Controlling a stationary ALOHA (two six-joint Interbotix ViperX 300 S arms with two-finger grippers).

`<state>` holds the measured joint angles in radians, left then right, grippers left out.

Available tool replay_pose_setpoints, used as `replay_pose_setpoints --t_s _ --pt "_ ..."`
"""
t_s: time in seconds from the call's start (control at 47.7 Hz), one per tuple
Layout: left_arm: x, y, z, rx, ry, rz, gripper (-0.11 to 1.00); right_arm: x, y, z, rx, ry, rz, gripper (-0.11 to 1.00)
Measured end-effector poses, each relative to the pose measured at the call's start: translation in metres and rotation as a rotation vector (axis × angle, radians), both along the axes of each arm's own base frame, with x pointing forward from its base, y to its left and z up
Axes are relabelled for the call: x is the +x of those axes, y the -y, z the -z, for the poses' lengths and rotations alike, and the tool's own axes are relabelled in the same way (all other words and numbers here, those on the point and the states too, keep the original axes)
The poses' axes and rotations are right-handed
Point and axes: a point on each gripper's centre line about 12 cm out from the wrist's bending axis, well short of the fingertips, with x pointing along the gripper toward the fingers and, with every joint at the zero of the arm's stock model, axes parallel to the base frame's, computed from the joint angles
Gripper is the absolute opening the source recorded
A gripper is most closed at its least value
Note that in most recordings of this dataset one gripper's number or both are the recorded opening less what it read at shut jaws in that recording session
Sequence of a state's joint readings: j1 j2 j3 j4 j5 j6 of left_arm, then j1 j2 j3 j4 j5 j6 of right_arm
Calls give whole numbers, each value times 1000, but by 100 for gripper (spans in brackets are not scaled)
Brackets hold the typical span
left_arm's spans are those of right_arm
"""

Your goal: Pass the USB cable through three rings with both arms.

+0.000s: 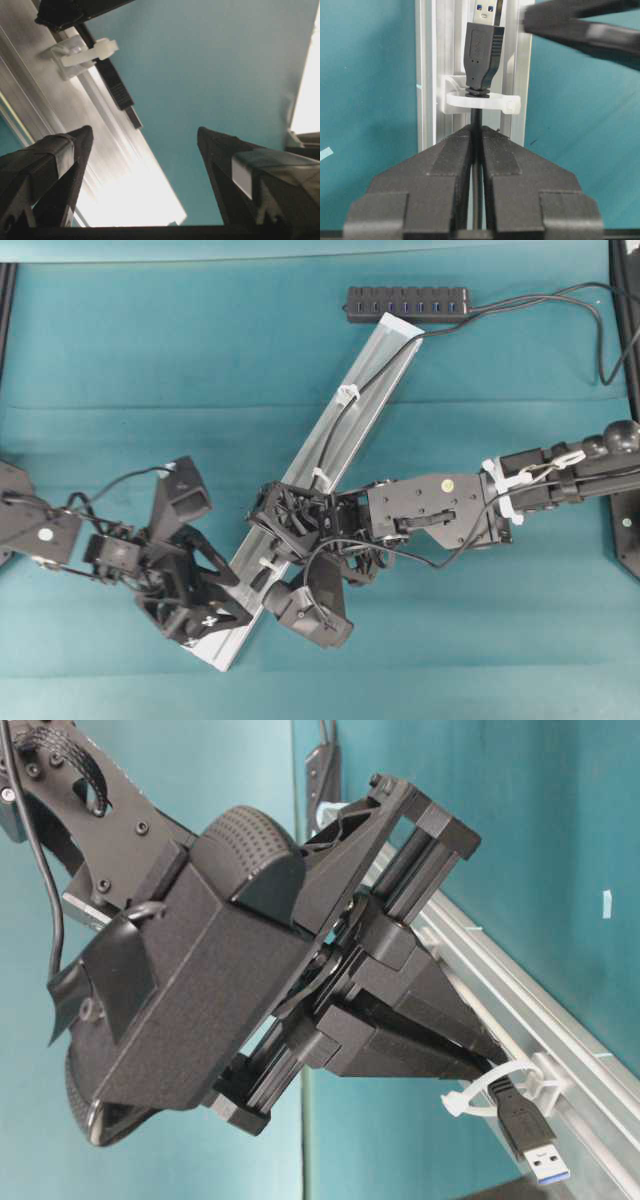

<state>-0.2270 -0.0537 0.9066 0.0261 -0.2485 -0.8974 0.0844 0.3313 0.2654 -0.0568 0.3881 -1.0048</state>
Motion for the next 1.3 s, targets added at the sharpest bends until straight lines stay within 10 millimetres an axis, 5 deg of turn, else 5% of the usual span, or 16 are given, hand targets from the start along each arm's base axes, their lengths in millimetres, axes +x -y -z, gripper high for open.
replay_pose_setpoints --t_s 0.336,0.986,1.132,1.3 --pt "11 -24 4 0 -2 -75 84 0 1 0 0 0 2 7" --pt "25 -10 14 8 -25 -41 80 0 4 0 1 0 10 7" --pt "24 -10 17 13 -49 -41 67 0 5 0 5 0 17 7" --pt "23 -10 19 17 -64 -40 29 1 6 0 11 1 27 7"
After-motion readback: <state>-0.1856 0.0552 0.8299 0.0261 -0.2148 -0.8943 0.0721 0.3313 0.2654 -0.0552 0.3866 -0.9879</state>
